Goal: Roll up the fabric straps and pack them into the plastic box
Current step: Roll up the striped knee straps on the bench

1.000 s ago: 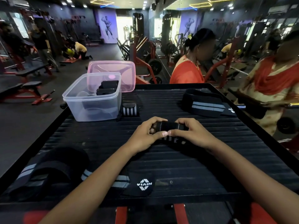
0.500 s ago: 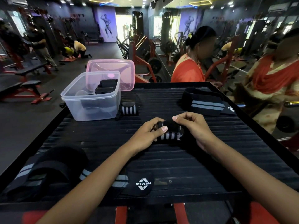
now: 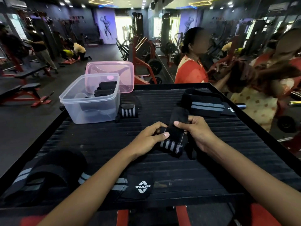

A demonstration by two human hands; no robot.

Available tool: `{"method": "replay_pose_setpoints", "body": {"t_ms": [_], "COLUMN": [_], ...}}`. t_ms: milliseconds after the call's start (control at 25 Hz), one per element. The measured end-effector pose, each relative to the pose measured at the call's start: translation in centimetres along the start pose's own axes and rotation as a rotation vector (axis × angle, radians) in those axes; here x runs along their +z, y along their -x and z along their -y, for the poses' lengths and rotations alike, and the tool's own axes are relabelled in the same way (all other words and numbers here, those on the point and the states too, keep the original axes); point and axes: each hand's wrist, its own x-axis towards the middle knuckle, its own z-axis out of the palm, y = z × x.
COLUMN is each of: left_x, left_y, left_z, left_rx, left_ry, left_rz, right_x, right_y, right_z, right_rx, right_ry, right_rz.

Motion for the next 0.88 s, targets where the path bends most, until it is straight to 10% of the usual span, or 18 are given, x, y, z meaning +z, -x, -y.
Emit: {"method": "replay_pose_setpoints", "body": {"t_ms": [880], "left_x": [-0.4], "left_y": [0.1], "left_z": [-1.4], "left_rx": [-0.227], "left_ry": [0.502], "left_rz": [-0.303], "right_x": [0.2], "right_y": [0.6], "right_z": [0.5], "right_rx": [-0.829], "right_ry": [0.704], "right_rz": [0.183]}}
